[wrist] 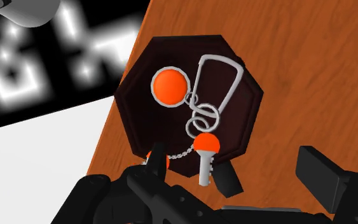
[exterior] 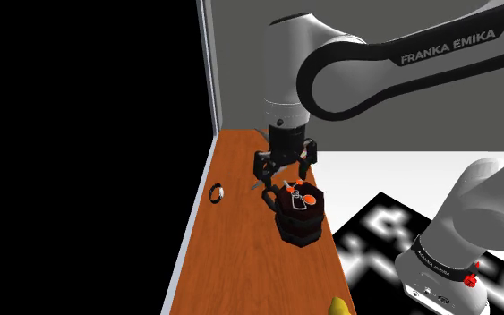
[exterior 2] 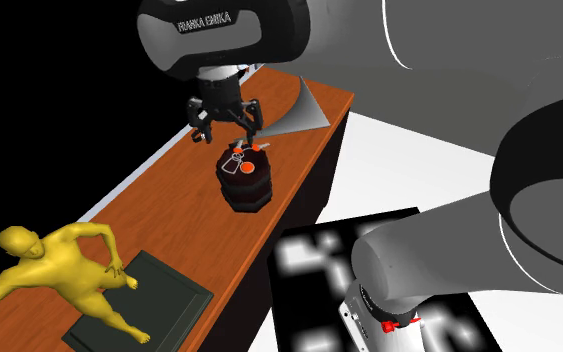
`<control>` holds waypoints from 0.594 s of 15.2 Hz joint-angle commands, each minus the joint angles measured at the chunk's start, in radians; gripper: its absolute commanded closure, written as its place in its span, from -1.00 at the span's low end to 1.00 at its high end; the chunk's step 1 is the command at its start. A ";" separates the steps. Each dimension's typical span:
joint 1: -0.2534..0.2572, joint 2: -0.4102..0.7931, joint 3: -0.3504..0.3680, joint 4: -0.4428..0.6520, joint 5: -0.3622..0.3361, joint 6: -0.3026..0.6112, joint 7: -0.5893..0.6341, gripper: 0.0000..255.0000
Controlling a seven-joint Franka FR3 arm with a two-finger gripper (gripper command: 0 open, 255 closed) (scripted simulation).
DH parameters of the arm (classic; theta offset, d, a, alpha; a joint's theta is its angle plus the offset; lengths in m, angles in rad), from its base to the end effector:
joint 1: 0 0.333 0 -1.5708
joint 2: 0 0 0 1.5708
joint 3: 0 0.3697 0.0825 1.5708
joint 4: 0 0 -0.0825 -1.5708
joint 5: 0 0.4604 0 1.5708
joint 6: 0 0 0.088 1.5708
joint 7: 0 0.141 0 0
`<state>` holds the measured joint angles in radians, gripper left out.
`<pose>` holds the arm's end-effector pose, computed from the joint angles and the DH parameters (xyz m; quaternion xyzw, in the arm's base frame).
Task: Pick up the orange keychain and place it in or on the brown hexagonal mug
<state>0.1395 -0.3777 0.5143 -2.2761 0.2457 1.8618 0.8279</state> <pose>0.3705 0.3301 0.4667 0.9884 -0.1452 -0.0441 0.0056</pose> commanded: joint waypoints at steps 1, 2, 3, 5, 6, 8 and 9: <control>-0.003 -0.004 -0.009 0.051 -0.005 -0.060 0.003 -1.00; -0.005 -0.005 -0.013 0.077 -0.008 -0.086 0.004 -1.00; -0.005 -0.005 -0.013 0.077 -0.008 -0.086 0.004 -1.00; -0.005 -0.005 -0.013 0.077 -0.008 -0.086 0.004 -1.00; -0.005 -0.005 -0.013 0.077 -0.008 -0.086 0.004 -1.00; -0.005 -0.005 -0.013 0.077 -0.008 -0.086 0.004 -1.00; -0.005 -0.005 -0.013 0.077 -0.008 -0.086 0.004 -1.00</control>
<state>0.1348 -0.3824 0.5015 -2.1994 0.2373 1.7758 0.8319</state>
